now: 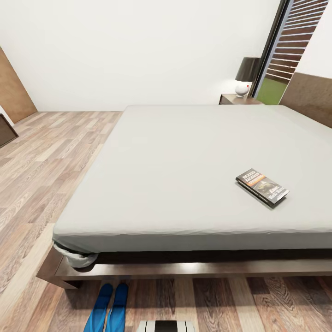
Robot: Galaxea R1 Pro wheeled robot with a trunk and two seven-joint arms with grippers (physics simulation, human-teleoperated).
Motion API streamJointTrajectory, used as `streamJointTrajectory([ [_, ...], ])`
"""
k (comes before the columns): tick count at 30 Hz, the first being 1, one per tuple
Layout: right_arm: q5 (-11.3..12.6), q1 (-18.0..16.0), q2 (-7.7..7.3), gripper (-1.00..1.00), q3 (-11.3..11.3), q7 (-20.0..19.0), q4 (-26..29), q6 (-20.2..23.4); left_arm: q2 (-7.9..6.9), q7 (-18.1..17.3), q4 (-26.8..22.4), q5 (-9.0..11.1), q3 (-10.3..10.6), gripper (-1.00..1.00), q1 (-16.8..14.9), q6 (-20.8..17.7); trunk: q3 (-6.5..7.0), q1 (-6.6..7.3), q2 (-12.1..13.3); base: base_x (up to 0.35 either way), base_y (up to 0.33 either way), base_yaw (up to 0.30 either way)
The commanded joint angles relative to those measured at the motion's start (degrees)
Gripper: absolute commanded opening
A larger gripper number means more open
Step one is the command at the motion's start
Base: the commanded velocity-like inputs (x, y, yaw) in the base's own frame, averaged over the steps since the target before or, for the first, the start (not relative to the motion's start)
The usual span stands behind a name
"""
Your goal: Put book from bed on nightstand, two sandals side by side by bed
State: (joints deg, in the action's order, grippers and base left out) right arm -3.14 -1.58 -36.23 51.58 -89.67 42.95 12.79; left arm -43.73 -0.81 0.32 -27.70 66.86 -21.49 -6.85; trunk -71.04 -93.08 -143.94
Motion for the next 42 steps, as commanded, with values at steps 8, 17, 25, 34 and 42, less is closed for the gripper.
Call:
streamJointTrajectory([
  [8,-0.3,-0.1,0.02,1.00,0.2,-0.3,0.0,0.6,0.16,0.1,-0.1,15.3,-0.2,1.00,0.0,-3.3,-0.04,0.01,0.0,0.000,0.000,0.000],
  [17,-0.3,-0.1,0.01,1.00,0.2,-0.3,0.0,0.6,1.18,0.3,-0.1,20.4,-0.2,1.00,0.0,-3.9,-0.04,0.01,0.0,0.000,0.000,0.000],
  [25,-0.3,-0.1,-0.03,1.00,0.3,-0.3,0.0,0.6,1.90,0.4,0.0,25.4,-0.3,1.00,0.0,-4.0,-0.04,0.01,0.0,0.000,0.000,0.000],
  [34,-0.3,-0.1,-0.02,1.00,0.4,-0.3,0.0,0.6,1.89,0.5,0.1,39.5,-0.3,1.00,0.0,-4.0,-0.04,0.01,0.0,0.000,0.000,0.000],
  [42,-0.3,-0.1,-0.05,1.00,0.4,-0.3,0.0,0.6,1.92,0.4,0.0,51.1,-0.2,1.00,0.0,-3.5,-0.04,0.01,0.0,0.000,0.000,0.000],
])
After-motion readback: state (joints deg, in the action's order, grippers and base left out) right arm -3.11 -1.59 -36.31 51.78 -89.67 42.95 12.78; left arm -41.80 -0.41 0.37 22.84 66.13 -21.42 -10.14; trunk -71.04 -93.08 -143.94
